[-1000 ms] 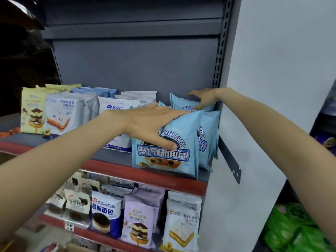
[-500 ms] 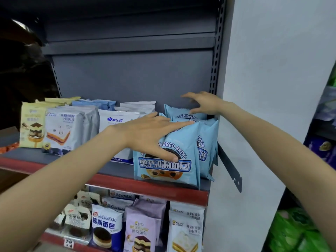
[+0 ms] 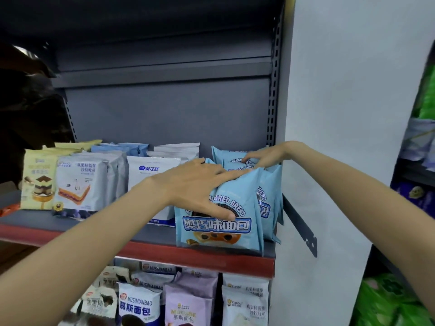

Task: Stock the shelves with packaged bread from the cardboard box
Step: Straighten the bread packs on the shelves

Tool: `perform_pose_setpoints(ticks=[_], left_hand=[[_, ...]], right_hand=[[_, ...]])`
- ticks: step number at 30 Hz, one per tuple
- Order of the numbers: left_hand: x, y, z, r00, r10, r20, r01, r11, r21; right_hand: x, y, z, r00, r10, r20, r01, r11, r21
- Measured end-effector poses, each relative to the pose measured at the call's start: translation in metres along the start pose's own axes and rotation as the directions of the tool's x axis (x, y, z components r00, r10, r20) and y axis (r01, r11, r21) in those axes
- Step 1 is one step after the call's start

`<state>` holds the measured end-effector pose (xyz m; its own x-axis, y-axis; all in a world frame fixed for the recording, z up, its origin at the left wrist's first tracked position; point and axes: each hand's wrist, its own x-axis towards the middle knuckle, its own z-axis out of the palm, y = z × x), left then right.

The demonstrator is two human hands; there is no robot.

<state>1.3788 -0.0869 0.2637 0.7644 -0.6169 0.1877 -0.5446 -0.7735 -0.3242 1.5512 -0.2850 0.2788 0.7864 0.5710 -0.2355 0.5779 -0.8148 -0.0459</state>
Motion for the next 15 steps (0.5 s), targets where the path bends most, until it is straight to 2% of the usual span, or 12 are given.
perform_pose_setpoints(ticks=[2, 6, 12, 15], left_hand=[[-0.002, 0.003, 0.001, 1.000, -0.009, -0.026, 0.008, 0.999, -0.036], [-0.006, 0.005, 0.000, 0.999, 0.005, -0.040, -0.011, 0.989, -0.146], [-0.004, 0.005, -0.004, 0.998, 0.055, 0.030, -0.051, 0.988, -0.145], [-0.003, 0.006, -0.005, 0.998, 0.053, 0.021, -0.050, 0.988, -0.146]], right_hand=[[-0.001, 0.002, -0.001, 1.000, -0.009, -0.020, 0.009, 1.000, 0.018], [-0.005, 0.000, -0.002, 0.984, -0.075, -0.161, 0.074, 0.997, -0.009], [0.000, -0.012, 0.005, 0.908, -0.146, -0.393, 0.108, 0.987, -0.117], [-0.001, -0.011, 0.004, 0.899, -0.155, -0.409, 0.149, 0.988, -0.046]])
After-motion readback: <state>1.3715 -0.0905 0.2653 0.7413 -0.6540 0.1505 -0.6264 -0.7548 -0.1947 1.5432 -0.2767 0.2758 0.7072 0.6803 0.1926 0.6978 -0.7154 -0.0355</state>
